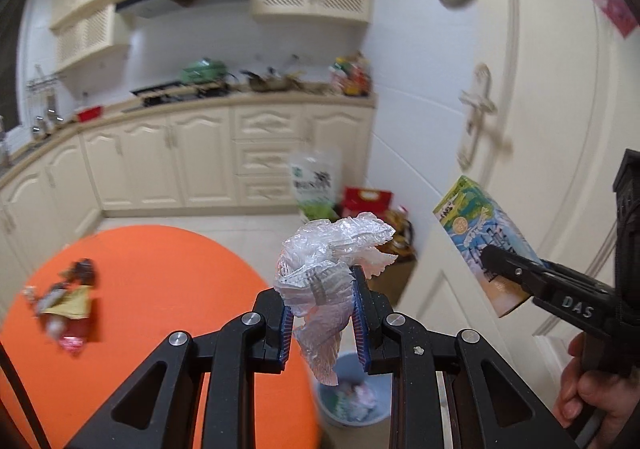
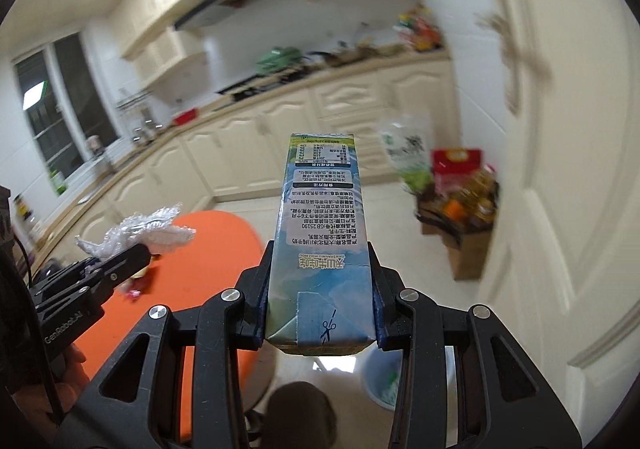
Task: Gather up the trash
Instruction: 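Lift both held items and carry them over the blue bin, then open both tools to drop the plastic and carton into the bin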
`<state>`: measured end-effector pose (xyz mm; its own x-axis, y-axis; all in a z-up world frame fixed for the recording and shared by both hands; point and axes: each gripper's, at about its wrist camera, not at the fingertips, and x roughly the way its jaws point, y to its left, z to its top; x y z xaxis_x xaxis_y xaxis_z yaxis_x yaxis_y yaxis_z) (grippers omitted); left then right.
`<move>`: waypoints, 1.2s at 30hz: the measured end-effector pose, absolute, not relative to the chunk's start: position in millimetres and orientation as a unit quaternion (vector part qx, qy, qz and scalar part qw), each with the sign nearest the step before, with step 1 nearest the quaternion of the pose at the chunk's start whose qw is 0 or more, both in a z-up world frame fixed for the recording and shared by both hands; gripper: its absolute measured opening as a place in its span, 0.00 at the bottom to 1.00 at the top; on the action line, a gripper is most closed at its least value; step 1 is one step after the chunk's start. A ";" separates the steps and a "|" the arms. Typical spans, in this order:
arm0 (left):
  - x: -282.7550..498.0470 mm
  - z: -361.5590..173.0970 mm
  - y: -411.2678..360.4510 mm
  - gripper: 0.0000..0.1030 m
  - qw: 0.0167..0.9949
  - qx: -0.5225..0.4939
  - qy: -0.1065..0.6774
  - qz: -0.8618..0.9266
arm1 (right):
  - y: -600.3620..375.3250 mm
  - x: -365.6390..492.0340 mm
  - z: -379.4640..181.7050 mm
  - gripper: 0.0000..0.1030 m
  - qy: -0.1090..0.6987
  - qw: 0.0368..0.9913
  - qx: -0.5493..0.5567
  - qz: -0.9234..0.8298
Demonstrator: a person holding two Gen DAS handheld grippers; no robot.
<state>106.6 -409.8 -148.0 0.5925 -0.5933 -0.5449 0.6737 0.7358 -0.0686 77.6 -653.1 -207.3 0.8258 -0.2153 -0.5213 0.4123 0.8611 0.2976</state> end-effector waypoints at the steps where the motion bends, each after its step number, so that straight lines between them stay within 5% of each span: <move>1: 108.9 -150.5 -416.6 0.21 0.885 0.077 0.285 -0.362 | -664.9 76.6 -216.3 0.34 0.250 0.928 0.211 -0.177; 17: 166.2 -256.5 -534.5 0.21 0.800 0.163 0.434 -0.380 | -768.9 89.2 -373.3 0.34 0.373 0.846 0.318 -0.210; 28: 237.8 -295.1 -656.9 0.24 0.766 0.198 0.488 -0.369 | -783.3 117.6 -422.6 0.35 0.413 0.820 0.341 -0.200; 29: 241.4 -300.8 -663.4 0.29 0.760 0.206 0.496 -0.367 | -784.8 118.7 -426.1 0.35 0.416 0.818 0.343 -0.199; 32: 255.5 -302.9 -677.6 0.69 0.762 0.212 0.503 -0.348 | -792.3 123.0 -437.8 0.38 0.427 0.807 0.351 -0.206; 34: 262.5 -303.9 -684.3 0.83 0.766 0.209 0.504 -0.340 | -796.2 119.4 -443.4 0.43 0.427 0.802 0.362 -0.210; 36: 266.0 -303.9 -687.0 0.99 0.768 0.208 0.506 -0.334 | -801.5 113.1 -446.8 0.68 0.423 0.796 0.373 -0.218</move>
<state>266.0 -687.0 -303.9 0.2653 -0.3031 -0.9153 0.7235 0.6900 -0.0188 113.1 -801.5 -446.8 0.5466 -0.0316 -0.8368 0.6634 0.6261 0.4097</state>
